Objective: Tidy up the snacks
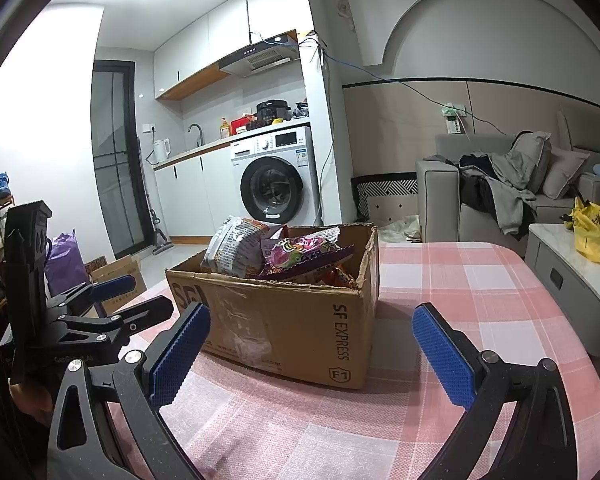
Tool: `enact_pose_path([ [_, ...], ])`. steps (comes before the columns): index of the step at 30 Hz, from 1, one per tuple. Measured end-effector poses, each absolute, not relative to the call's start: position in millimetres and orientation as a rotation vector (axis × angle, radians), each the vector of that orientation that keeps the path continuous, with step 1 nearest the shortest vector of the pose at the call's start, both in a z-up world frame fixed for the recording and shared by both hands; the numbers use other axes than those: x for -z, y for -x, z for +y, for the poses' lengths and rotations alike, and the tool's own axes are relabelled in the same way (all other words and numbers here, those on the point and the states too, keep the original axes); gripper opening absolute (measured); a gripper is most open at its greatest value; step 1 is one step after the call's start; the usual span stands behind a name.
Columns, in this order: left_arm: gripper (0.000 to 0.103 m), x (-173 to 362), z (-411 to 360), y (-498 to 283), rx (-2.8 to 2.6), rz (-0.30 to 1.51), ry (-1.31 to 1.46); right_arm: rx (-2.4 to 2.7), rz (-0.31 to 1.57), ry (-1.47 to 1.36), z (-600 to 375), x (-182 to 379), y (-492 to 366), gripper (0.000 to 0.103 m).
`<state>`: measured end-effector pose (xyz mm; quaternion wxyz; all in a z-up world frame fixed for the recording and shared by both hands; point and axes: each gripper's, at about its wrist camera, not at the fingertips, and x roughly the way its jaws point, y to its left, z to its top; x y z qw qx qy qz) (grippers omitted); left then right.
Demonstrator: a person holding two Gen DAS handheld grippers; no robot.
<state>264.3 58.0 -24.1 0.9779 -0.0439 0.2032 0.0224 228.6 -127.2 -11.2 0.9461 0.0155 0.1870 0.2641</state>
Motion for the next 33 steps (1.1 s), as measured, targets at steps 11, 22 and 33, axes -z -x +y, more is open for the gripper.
enact_pose_path([
  [11, 0.102, 24.8, 57.5, -264.6, -0.045, 0.409, 0.088, -0.539, 0.381, -0.031, -127.0, 11.7, -228.2, 0.103],
  [22, 0.102, 25.2, 57.7, -264.3, -0.045, 0.409, 0.087, -0.545, 0.382, -0.026, -126.1, 12.1, -229.1, 0.103],
  [33, 0.103, 25.5, 57.5, -264.3, -0.049, 0.41, 0.088, -0.549, 0.379, -0.02, -124.0, 11.3, -230.5, 0.103],
])
